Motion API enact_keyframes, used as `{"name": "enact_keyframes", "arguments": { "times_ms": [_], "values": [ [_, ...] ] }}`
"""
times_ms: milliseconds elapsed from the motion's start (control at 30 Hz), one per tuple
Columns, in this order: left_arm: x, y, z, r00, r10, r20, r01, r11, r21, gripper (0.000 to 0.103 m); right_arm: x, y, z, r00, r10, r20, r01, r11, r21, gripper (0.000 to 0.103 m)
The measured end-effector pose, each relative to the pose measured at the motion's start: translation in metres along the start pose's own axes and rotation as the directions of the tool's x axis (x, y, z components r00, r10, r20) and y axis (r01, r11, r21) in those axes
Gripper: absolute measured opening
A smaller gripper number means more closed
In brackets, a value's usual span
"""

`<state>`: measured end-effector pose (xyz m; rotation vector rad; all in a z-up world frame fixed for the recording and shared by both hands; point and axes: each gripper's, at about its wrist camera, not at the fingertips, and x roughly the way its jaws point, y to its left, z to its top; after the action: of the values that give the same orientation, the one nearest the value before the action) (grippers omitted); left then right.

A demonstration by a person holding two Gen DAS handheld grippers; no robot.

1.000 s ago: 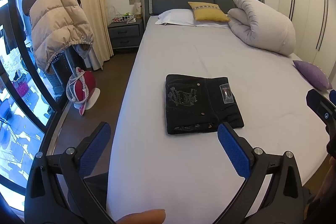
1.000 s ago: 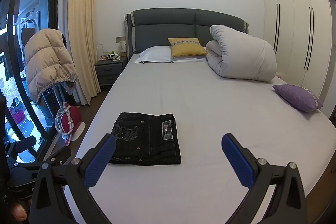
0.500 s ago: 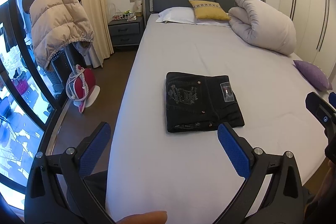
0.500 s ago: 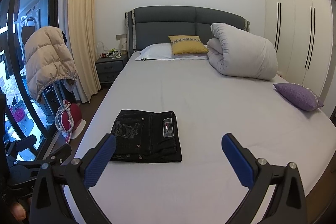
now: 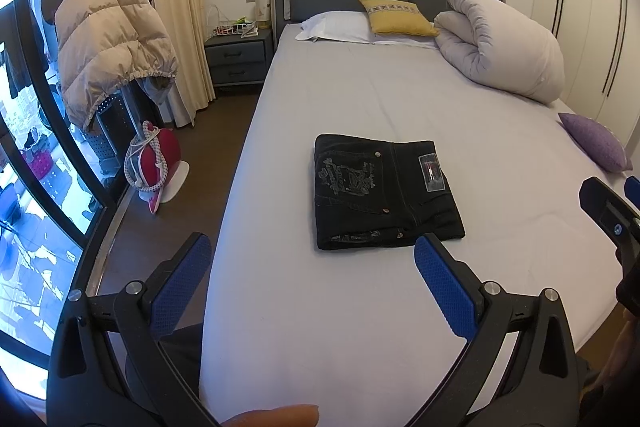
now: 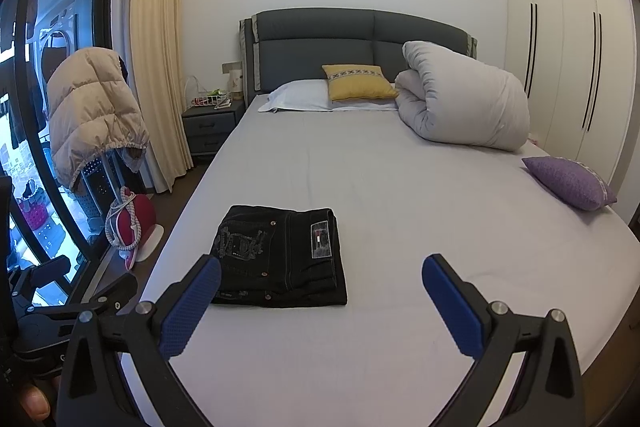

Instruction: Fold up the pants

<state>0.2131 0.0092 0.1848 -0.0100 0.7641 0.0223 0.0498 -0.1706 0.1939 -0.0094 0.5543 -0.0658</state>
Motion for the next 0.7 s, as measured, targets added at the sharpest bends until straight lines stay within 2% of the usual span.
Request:
{"name": "enact_keyframes", "arguments": {
  "times_ms": [600, 700],
  "values": [
    [0.002, -0.001, -0.001, 1.000, 0.004, -0.015, -0.004, 1.000, 0.000, 0.103, 0.000, -0.002, -0.006, 1.000, 0.003, -0.007, -0.003, 1.000, -0.003, 0.103],
    [0.003, 0.000, -0.001, 1.000, 0.004, -0.022, -0.004, 1.000, -0.006, 0.103, -0.002, -0.002, -0.015, 1.000, 0.006, -0.013, -0.006, 1.000, -0.004, 0.103]
  ]
}}
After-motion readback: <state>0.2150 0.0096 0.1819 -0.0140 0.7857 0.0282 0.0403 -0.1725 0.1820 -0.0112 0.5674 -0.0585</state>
